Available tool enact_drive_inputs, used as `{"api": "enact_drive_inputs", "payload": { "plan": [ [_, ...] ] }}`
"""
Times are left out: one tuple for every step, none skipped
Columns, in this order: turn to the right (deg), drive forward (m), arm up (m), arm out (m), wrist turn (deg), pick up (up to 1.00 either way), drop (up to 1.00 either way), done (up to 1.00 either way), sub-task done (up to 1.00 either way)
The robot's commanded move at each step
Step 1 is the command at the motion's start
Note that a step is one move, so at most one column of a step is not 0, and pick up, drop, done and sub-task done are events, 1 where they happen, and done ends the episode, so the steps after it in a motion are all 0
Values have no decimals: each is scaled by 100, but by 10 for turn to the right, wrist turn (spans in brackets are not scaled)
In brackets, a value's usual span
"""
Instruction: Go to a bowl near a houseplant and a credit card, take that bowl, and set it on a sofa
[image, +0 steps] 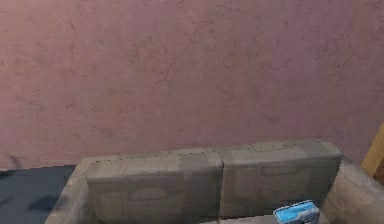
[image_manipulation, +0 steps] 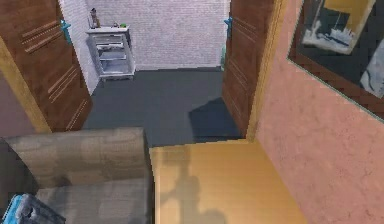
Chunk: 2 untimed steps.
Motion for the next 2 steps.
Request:
{"api": "enact_drive_inputs", "payload": {
  "plan": [
    [0,0,10,0,0,0,0,0,0],
    [0,0,0,0,0,0,0,100,0]
  ]
}}
